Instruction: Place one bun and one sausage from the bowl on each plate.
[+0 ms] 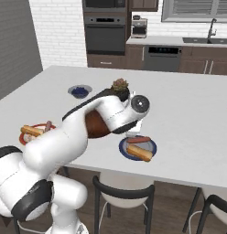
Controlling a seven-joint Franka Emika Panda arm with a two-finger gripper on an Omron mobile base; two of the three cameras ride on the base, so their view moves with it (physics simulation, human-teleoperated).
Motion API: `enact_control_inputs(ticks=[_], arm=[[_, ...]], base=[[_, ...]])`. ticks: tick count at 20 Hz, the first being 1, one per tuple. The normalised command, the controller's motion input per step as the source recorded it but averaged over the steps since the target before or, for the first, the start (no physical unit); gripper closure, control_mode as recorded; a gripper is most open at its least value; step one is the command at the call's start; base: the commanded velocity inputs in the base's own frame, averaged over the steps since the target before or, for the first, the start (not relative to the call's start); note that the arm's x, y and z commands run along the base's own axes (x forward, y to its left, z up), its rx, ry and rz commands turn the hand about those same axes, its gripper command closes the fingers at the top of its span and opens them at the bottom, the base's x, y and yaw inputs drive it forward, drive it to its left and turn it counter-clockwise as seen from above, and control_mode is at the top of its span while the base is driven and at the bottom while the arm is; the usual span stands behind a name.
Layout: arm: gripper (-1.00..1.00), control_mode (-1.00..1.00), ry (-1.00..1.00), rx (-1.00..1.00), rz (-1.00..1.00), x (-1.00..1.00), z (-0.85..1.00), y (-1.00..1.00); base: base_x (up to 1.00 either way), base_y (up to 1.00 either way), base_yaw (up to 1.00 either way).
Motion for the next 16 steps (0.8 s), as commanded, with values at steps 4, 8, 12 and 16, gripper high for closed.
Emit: enact_control_inputs(ticks=[4, 8, 12, 16], arm=[[-1.0, -1.0, -0.53, -0.23, 0.07, -0.94, 1.0, 0.92], [-1.0, -1.0, -0.58, -0.36, 0.07, -0.88, 0.99, 1.0], [-1.0, -1.0, -0.7, -0.44, 0.04, -0.72, 0.76, 1.0], [-1.0, -1.0, -0.43, -0.33, 0.11, -0.56, 0.36, 0.74]], base=[[0.0, 0.0, 0.0], [0.0, 0.0, 0.0], [0.0, 0.0, 0.0], [0.0, 0.0, 0.0]])
